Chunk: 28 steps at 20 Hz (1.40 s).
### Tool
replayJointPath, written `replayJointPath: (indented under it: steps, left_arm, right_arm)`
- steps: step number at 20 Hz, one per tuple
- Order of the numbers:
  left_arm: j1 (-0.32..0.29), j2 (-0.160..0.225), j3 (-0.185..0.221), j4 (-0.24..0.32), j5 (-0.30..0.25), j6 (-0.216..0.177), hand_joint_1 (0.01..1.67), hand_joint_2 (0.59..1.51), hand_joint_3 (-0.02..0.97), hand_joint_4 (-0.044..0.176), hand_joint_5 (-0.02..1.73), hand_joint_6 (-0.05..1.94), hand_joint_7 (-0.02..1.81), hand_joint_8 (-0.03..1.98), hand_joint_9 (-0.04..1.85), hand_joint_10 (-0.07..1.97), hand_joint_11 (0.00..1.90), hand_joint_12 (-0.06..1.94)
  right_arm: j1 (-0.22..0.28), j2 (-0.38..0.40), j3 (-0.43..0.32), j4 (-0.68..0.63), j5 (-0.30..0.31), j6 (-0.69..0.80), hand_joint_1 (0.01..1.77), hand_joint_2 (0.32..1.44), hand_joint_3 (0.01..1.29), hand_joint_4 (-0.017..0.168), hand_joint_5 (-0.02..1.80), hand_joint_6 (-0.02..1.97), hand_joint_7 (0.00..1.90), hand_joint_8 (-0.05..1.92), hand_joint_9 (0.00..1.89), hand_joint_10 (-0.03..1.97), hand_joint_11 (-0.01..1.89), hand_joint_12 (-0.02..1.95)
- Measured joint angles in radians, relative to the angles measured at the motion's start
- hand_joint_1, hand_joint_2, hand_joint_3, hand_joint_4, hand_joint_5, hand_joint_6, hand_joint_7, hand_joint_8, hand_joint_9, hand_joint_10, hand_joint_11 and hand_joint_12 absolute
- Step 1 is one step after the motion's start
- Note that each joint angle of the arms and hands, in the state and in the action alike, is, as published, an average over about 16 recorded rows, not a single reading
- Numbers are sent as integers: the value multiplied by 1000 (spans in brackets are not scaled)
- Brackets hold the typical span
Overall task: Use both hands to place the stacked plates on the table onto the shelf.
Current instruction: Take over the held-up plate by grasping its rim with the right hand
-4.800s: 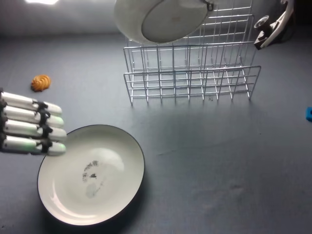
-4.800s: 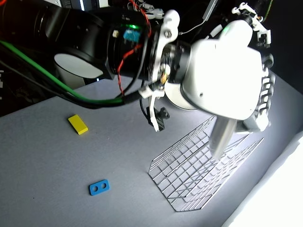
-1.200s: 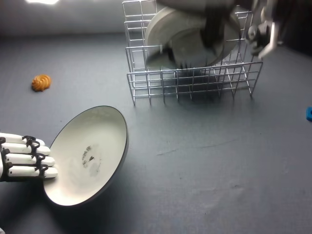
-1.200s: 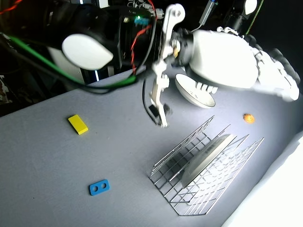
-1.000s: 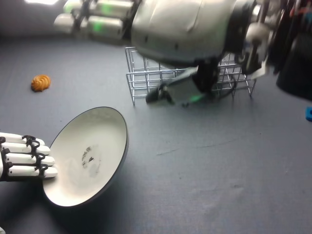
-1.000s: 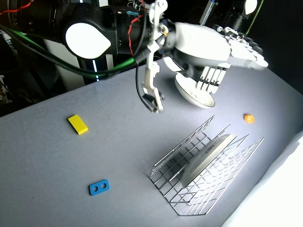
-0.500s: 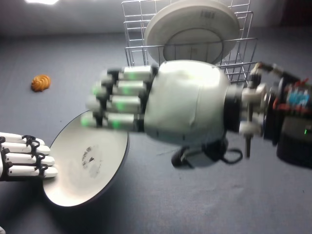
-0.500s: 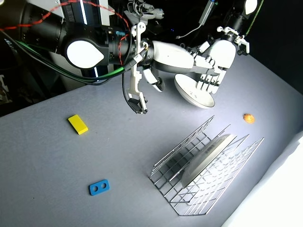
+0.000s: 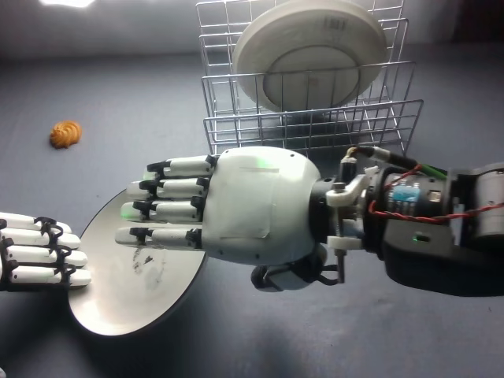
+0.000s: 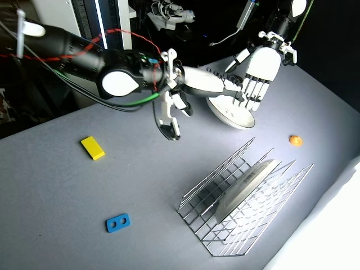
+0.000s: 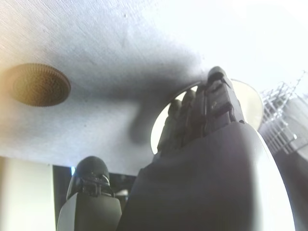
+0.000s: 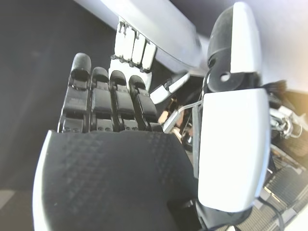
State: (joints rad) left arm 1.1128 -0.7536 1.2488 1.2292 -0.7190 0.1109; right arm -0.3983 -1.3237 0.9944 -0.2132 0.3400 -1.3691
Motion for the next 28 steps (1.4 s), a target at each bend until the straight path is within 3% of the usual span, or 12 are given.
replayJointPath:
  steps: [12, 19, 25, 28]
  left_arm:
    - [13, 0, 3, -6, -5, 0, 17, 1106, 13, -1, 9, -3, -11, -13, -17, -31, 15, 12]
    - [21, 0, 3, -10, -6, 0, 16, 1108, 13, 0, 4, -3, -12, -13, -19, -31, 15, 12]
    - [25, 0, 3, -13, -6, 0, 16, 1107, 14, 0, 4, -4, -12, -13, -20, -31, 16, 12]
    - [27, 0, 3, -16, -5, 0, 17, 1105, 14, -1, 1, -5, -12, -14, -18, -28, 16, 12]
  right_arm:
    - [12, -158, 137, 29, -25, -34, 1199, 892, 14, 5, 15, 33, 11, 28, 14, 4, 19, 462]
    - [16, -209, 185, 29, -18, -46, 1204, 906, 14, 5, 92, 33, 66, 28, 77, 16, 18, 670]
    - [18, -238, 209, 29, -8, -49, 1211, 951, 14, 5, 298, 34, 285, 29, 294, 53, 77, 980]
    - [16, -249, 213, 29, 5, -49, 1220, 975, 14, 2, 440, 114, 455, 83, 470, 182, 202, 1092]
